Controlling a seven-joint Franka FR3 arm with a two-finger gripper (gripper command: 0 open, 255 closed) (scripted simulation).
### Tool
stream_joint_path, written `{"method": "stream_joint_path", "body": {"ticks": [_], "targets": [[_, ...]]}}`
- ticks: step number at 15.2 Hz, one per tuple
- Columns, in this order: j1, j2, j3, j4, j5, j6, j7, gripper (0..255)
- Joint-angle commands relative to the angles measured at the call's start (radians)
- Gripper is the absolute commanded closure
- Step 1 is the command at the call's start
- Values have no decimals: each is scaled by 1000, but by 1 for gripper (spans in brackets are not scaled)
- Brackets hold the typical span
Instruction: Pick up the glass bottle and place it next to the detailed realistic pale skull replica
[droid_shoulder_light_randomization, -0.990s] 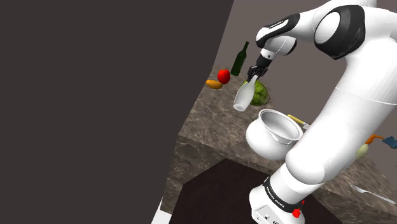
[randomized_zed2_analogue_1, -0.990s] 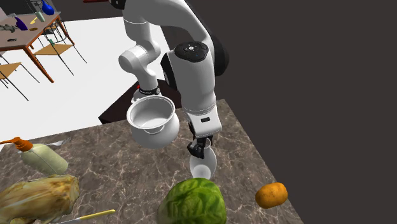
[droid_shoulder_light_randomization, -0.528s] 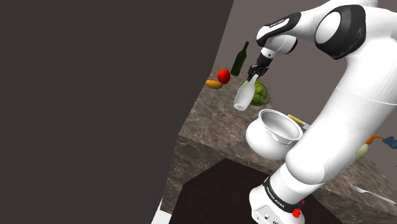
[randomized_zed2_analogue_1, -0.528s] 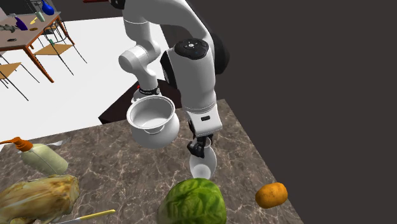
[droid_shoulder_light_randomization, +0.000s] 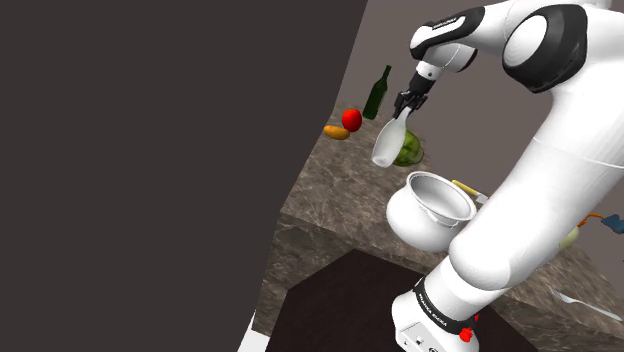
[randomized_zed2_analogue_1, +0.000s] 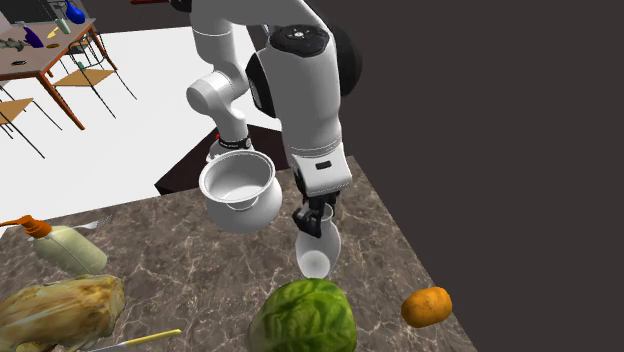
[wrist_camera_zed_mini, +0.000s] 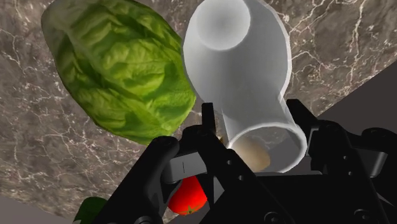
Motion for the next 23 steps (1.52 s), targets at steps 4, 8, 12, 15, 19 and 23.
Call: {"method": "stream_joint_path", "body": {"ticks": [4,8,12,15,19,23], "targets": [[0,-13,-3,53,-12,-63,10,255],[0,-20,-4,99,-18,-115,17,255],[-1,-23,-6,150,-22,-168,22,255],[-3,-22,-7,191,-23,-208,25,255],[-7,-17,-9,250,-21,-263,27,255],[-12,-7,-11,316,-17,-321,28,255]]}}
